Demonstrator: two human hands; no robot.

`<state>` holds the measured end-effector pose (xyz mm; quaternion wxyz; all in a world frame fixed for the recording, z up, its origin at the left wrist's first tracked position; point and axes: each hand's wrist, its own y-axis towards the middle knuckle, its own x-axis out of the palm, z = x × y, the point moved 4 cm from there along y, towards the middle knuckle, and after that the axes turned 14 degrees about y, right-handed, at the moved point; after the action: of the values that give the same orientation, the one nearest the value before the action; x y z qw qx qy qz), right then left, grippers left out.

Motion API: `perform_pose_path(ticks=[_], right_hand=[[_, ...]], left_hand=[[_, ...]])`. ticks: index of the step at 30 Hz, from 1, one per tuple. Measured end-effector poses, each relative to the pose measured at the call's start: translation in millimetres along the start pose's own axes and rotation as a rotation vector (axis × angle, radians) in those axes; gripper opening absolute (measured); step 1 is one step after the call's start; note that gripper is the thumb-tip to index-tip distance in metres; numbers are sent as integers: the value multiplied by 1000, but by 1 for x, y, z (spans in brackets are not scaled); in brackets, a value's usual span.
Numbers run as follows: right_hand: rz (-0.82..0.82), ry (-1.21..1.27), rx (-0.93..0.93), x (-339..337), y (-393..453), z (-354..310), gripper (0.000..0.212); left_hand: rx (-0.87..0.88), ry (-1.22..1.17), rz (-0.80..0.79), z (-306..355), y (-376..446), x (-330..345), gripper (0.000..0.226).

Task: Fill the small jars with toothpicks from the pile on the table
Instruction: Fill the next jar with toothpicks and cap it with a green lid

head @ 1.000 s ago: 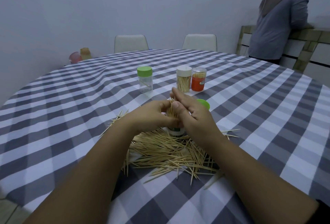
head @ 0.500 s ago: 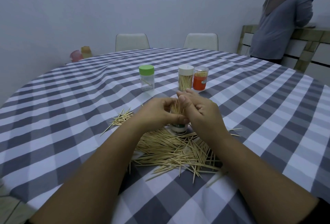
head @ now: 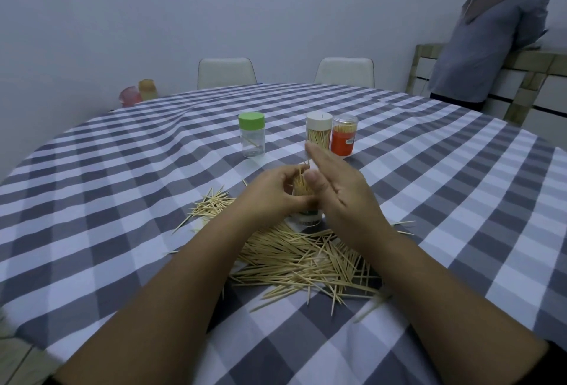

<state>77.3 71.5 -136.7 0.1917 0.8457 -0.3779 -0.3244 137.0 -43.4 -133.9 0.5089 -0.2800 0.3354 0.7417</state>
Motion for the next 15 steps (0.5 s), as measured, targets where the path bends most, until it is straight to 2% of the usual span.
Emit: perform_pose_path(ticks=[2, 4, 7, 10, 15], right_hand=[[-93, -218, -45, 9, 0, -1, 65], [-69, -339, -74, 10, 0, -1, 67], [58, -289, -62, 1, 0, 0, 61], [-30, -164, -42, 3, -2, 2, 52], [-48, -267, 41, 2, -1, 9, 59]], left_hand=[[2, 28, -4, -1, 0, -1, 40], [-2, 21, -7, -1, 0, 0, 45], [-16, 22, 12, -3, 1, 1, 44], [-26, -2, 21, -6, 3, 1, 39], [-25, -13, -19, -6, 1, -1, 49]])
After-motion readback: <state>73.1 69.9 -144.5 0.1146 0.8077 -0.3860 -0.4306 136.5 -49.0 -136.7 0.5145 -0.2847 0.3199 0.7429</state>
